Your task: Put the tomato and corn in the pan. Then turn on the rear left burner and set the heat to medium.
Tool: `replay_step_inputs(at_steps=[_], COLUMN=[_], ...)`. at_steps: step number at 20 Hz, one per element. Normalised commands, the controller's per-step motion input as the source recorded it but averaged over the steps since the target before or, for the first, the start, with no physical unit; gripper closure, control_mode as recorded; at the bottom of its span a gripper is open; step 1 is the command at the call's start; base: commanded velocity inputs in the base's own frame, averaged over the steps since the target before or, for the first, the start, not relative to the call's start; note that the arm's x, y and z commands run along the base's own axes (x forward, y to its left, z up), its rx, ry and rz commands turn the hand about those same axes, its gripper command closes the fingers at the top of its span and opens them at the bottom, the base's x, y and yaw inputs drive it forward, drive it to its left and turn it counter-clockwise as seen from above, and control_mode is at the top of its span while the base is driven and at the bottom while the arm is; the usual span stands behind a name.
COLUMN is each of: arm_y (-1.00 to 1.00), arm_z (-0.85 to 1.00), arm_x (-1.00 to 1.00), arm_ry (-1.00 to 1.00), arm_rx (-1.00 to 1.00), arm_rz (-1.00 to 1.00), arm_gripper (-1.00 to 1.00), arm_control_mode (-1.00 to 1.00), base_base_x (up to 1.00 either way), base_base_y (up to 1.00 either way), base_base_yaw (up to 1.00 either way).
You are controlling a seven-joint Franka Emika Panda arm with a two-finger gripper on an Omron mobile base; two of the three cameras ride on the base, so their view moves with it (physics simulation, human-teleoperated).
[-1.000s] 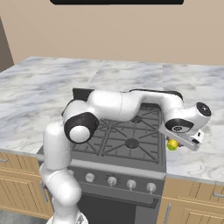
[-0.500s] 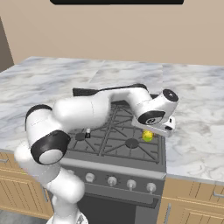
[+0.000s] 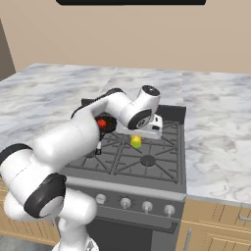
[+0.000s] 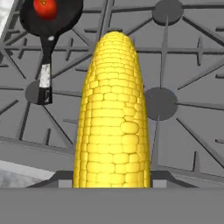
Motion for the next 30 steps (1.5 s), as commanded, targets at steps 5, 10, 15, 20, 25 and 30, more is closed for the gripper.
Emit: replay_step_inputs(at_steps=[5, 10, 15, 20, 25, 30], arm_y=[0.72, 0.55, 0.53, 0.34, 0.09, 0.09], arm_z=[0.23, 0.35, 0.20, -0.10, -0.40, -0.28], arm_x=[0.26, 0.22, 0.42, 0.27, 0.22, 0.29], arm_ry=[0.20, 0.31, 0.29, 0.14, 0.11, 0.00], arm_rx=[-0.01, -0.10, -0.17, -0.10, -0.01, 0.00], arm_rz=[0.12, 0.03, 0.00, 0.00, -0.01, -0.03], arm_gripper=[1.00, 1.00, 1.00, 1.00, 1.00, 1.00], arm_control_mode=[-1.00, -1.00, -1.00, -1.00, -1.00, -1.00], base_base_x=[0.00, 0.00, 0.00, 0.00, 0.00, 0.00], base_base_y=[0.00, 0.00, 0.00, 0.00, 0.00, 0.00], base_base_yaw=[0.00, 0.00, 0.00, 0.00, 0.00, 0.00])
